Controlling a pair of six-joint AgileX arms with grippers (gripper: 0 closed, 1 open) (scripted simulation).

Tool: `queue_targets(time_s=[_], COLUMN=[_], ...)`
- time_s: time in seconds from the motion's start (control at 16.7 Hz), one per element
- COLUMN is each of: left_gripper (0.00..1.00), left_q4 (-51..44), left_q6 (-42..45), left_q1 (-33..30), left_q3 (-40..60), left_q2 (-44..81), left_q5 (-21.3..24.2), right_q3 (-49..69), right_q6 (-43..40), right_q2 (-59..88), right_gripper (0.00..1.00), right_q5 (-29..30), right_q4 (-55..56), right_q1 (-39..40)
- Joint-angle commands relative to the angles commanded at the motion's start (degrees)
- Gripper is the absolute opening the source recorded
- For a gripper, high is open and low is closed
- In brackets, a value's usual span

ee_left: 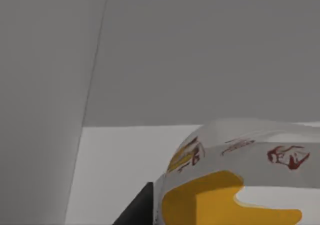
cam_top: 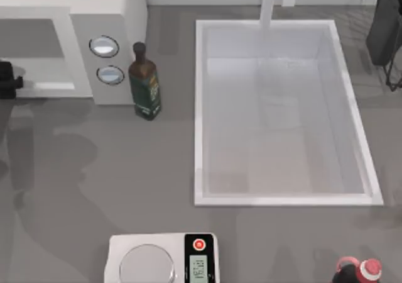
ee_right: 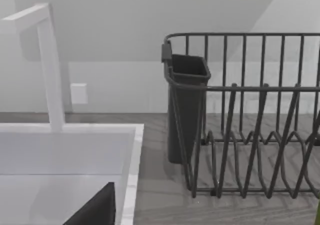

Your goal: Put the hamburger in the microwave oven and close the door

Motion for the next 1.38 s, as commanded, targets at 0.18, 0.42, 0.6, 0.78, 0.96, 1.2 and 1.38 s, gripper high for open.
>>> queue_targets(time_s=[0.18,0.42,0.6,0.78,0.96,1.2,1.38], left_gripper=[0.0,0.0,0.0,0.0,0.0,0.0,0.0], left_q4=[7.7,10.0,9.9,9.0,5.8,-0.5,-5.6], left_q6=[-2.8,-3.6,-3.5,-3.6,-4.0,-4.7,-5.2], left_q1=[-0.8,-1.1,-1.3,-1.6,-2.6,-4.0,-4.9], left_q3=[-0.1,-0.1,-0.2,1.9,9.4,26.2,38.0], left_q2=[2.3,3.1,2.8,4.6,9.8,18.7,24.6], left_q5=[2.4,3.2,3.1,3.1,2.9,1.7,0.5], right_q3=[0.0,0.0,0.0,0.0,0.0,0.0,0.0], right_q6=[0.0,0.0,0.0,0.0,0.0,0.0,0.0], right_q2=[0.0,0.0,0.0,0.0,0.0,0.0,0.0], right_gripper=[1.0,1.0,1.0,1.0,1.0,1.0,1.0], right_q5=[0.0,0.0,0.0,0.0,0.0,0.0,0.0], right_q4=[0.0,0.0,0.0,0.0,0.0,0.0,0.0], right_q1=[0.0,0.0,0.0,0.0,0.0,0.0,0.0])
